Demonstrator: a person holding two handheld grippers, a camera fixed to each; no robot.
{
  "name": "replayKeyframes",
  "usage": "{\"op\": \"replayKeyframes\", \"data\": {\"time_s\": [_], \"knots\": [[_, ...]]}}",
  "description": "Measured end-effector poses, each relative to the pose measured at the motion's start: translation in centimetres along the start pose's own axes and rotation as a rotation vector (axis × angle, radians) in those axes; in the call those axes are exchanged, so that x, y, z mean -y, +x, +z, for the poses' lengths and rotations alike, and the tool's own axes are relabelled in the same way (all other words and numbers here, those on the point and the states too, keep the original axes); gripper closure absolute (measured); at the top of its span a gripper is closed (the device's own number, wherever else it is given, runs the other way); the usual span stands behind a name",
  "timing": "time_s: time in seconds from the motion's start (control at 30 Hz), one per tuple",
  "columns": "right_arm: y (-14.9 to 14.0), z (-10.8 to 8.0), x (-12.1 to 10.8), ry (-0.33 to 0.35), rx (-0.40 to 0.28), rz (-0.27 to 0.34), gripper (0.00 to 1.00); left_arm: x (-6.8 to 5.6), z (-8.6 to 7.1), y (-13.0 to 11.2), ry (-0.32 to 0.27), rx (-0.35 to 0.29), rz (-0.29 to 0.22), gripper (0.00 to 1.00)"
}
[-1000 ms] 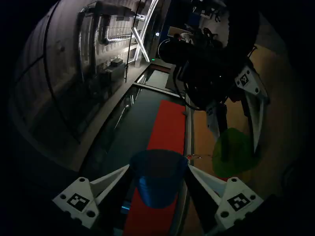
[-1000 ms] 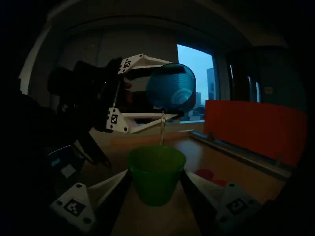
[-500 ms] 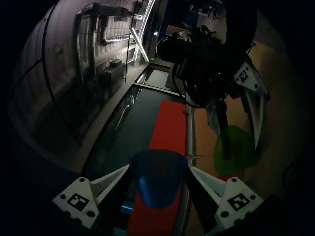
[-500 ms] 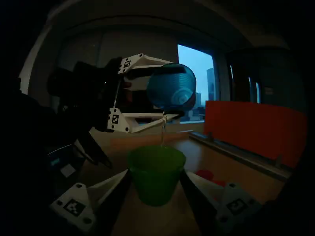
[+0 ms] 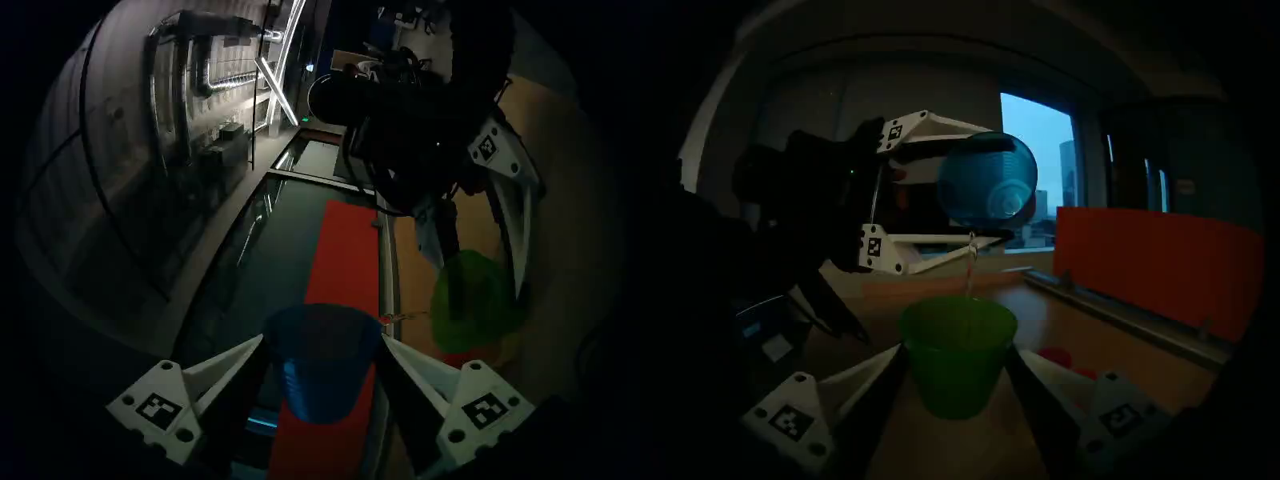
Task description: Pour water
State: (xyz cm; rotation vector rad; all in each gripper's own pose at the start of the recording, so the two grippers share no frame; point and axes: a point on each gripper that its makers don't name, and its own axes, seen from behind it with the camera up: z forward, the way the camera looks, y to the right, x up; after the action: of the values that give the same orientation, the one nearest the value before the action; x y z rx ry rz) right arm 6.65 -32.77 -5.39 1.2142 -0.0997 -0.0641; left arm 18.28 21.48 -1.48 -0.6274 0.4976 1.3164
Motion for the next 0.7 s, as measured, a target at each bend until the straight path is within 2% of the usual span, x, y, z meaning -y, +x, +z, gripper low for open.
{"op": "replayKeyframes", "data": {"time_s": [0.47,0.7], "knots": [[-0.07,-0.21,-0.17,-0.004,-0.002,-0.001,0.01,-0.09,-0.02,0.40,-0.004,-0.008,0.043,0.15],[-0.10,-0.32,-0.24,-0.006,-0.003,-0.001,0.01,0.30,0.07,0.49,0.005,-0.006,0.064,0.15]]}}
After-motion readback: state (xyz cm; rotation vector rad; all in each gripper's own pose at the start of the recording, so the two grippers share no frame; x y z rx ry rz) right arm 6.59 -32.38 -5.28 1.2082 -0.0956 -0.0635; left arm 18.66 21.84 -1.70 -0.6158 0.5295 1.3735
